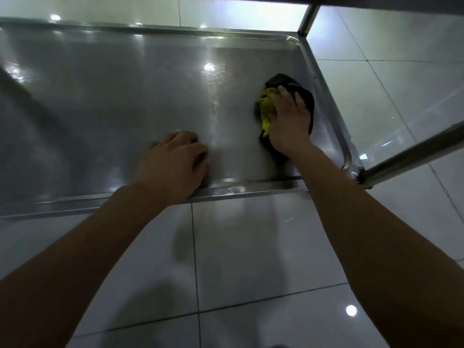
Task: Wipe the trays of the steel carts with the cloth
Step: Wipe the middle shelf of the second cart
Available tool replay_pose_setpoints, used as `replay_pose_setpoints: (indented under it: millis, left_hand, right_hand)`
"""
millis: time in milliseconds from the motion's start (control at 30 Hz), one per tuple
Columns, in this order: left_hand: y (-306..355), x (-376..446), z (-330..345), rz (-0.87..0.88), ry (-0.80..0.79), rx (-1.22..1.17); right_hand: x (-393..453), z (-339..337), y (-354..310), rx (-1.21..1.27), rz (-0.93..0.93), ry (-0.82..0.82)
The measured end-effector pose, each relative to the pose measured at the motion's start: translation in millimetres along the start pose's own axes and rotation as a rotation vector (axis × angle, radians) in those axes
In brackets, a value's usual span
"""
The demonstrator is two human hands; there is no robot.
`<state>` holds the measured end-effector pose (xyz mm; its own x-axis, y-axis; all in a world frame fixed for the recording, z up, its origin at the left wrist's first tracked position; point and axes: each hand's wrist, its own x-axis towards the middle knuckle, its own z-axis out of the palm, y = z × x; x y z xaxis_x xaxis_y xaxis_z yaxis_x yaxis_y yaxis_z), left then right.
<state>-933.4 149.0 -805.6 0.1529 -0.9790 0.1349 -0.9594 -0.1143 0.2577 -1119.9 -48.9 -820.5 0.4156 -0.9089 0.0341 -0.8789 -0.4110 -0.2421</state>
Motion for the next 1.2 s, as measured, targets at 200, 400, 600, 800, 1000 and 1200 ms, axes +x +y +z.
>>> replay_pose_setpoints:
  millis: [200, 400, 600, 800, 1000, 1200]
  left_hand:
    - [-54.2, -34.0, -28.7, -0.153, 0.072, 0.031]
    - [-110.1, -90.8, -54.3, -0.259, 0.009, 0.109]
    - [-117.1, -106.3, -54.7, -0.264, 0.011, 0.111]
    - [-109.0, -101.9, -55.9, -0.264, -0.005, 0.169]
    - [-100.4, -99.4, -49.4, -0.314, -0.013, 0.196]
    - [-97.6, -101.5, -48.8, -0.31, -0.036, 0.204]
  right_hand:
    - [6.5, 25.1, -89.4, -0.006, -0.137, -0.056]
    - [-4.6, 55.4, -204.2, 0.06, -0.353, -0.136]
    - [-33.3, 65.5, -268.8, 0.08, -0.553, -0.19]
    - [-49.5, 44.6, -215.5, 0.102, -0.497, -0.164]
    - [-90.4, 8.4, -108.4, 0.124, -0.374, -0.05]
    - [-127.7, -33.1, -10.5, 0.118, -0.068, 0.009]
